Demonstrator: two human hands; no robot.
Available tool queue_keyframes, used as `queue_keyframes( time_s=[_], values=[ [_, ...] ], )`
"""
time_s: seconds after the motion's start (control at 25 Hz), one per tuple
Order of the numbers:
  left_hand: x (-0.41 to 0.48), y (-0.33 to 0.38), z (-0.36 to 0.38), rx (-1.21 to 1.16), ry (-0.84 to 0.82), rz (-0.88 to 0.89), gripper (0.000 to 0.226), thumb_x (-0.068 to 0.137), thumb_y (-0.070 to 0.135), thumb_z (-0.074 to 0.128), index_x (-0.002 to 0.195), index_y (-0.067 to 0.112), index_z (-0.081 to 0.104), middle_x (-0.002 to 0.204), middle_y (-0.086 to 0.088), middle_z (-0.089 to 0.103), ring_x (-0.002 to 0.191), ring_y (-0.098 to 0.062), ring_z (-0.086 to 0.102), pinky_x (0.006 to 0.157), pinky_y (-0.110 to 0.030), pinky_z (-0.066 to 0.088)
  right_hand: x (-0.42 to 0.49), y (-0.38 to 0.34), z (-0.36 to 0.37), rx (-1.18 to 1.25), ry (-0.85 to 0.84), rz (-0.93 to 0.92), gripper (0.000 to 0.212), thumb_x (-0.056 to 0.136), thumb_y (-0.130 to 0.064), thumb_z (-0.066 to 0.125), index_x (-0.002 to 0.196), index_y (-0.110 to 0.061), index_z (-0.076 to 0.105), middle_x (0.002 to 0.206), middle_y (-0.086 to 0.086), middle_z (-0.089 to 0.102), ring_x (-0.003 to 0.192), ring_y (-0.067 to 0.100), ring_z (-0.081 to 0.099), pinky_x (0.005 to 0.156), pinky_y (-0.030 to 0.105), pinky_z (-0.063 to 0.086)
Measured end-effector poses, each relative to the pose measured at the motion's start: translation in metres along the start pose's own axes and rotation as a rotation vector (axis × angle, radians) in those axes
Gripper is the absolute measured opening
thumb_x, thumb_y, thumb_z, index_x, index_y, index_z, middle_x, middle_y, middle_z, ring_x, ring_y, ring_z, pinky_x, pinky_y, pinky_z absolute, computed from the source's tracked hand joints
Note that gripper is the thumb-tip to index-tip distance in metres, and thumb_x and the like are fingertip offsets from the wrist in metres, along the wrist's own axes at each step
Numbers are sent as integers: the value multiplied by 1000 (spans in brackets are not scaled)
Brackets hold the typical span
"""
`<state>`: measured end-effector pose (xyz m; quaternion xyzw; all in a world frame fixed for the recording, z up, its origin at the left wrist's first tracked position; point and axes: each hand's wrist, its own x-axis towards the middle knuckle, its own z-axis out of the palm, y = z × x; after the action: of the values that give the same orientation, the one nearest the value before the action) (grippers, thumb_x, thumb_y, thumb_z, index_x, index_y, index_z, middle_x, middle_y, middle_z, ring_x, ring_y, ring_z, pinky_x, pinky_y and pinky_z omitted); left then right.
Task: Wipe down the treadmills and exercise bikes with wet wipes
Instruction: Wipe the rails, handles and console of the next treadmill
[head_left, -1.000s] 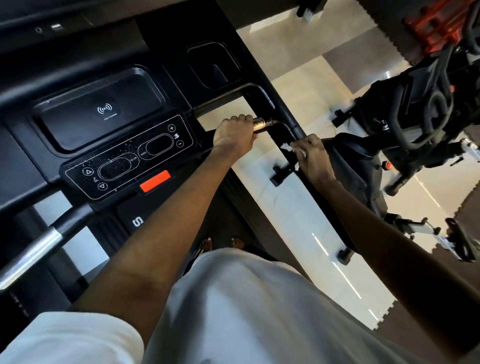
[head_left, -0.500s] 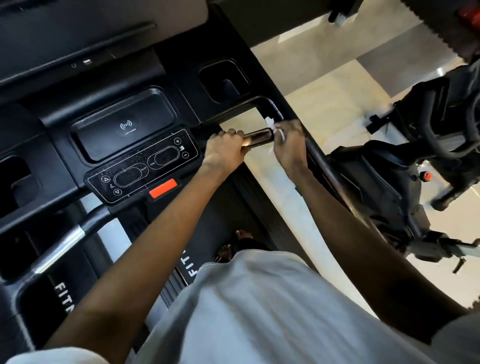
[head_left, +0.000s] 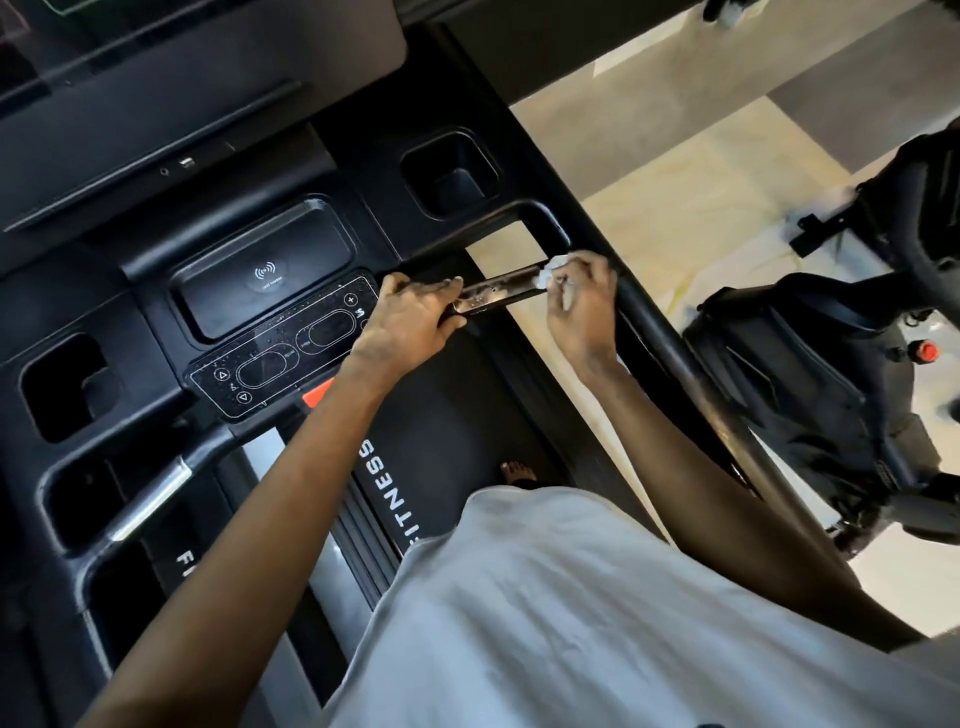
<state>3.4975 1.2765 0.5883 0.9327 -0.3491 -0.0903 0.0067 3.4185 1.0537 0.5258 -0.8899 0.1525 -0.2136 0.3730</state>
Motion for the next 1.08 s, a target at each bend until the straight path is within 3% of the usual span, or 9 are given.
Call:
queue_keyframes(
  time_s=[0.08, 0.16, 0.36, 0.44, 0.56, 0.68, 0.8, 0.92, 1.08],
  values=[
    [-2, 1, 3, 12, 7, -18, 56, 103, 46, 48, 151, 19, 42, 145, -2, 57, 138, -19, 47, 118, -42, 14, 5, 10, -7, 69, 27, 146, 15, 93, -7, 60, 105, -13, 66, 117, 3, 54, 99, 17, 60, 93, 39, 54],
    [-5, 2, 4, 38, 25, -46, 57, 102, 49, 48, 149, 17, 46, 142, -3, 59, 144, -19, 39, 119, -46, 5, 3, 0, -3, 110, 12, 169, 22, 92, -7, 62, 112, -17, 61, 114, 0, 55, 96, 15, 62, 87, 39, 57],
    [-17, -8, -1, 83, 58, -79, 59, 98, 54, 52, 141, 14, 56, 132, -9, 65, 145, -27, 37, 118, -48, -8, 3, -2, 1, 106, -12, 164, 29, 93, -8, 63, 122, -10, 67, 123, 7, 53, 106, 18, 62, 100, 35, 53],
    [-20, -14, -2, 109, 51, -50, 60, 99, 54, 50, 143, 13, 53, 129, -12, 66, 137, -28, 45, 119, -46, -8, 6, -4, 3, 107, -3, 191, 29, 93, -4, 60, 119, -7, 70, 123, 9, 52, 108, 19, 60, 104, 23, 48],
    [-23, -17, 1, 172, 101, -11, 59, 99, 53, 48, 139, 11, 57, 116, -11, 70, 120, -30, 55, 121, -48, 1, -18, -35, 17, 45, -170, 4, 36, 96, -6, 55, 131, -6, 65, 130, 10, 52, 119, 20, 54, 105, 4, 31],
    [-27, -16, 10, 199, 163, 8, 57, 100, 53, 47, 135, 10, 59, 108, -8, 71, 111, -30, 57, 122, -51, 11, -31, -40, 18, -14, -281, -173, 41, 102, -15, 48, 141, -9, 57, 139, 8, 52, 128, 22, 48, 105, 20, 41],
    [-28, -18, 12, 171, 225, 16, 57, 98, 52, 51, 134, 9, 61, 112, -8, 70, 117, -30, 56, 123, -48, 11, -11, -18, 8, -16, -189, -67, 36, 103, -14, 50, 138, -8, 60, 137, 8, 54, 126, 22, 49, 106, 30, 48],
    [-28, -18, 12, 145, 255, 5, 57, 97, 53, 52, 133, 9, 62, 118, -8, 67, 127, -31, 53, 124, -47, 9, 1, -12, 6, -25, -153, -38, 32, 99, -5, 55, 129, -6, 67, 127, 6, 60, 117, 22, 54, 104, 30, 48],
    [-31, -18, 13, 101, 272, -75, 63, 92, 59, 57, 135, 12, 61, 138, -7, 58, 144, -28, 37, 121, -51, 0, -6, -46, 20, -19, -278, -200, 34, 94, 0, 57, 126, -7, 68, 122, 5, 64, 112, 21, 55, 99, 25, 47]
  ],
)
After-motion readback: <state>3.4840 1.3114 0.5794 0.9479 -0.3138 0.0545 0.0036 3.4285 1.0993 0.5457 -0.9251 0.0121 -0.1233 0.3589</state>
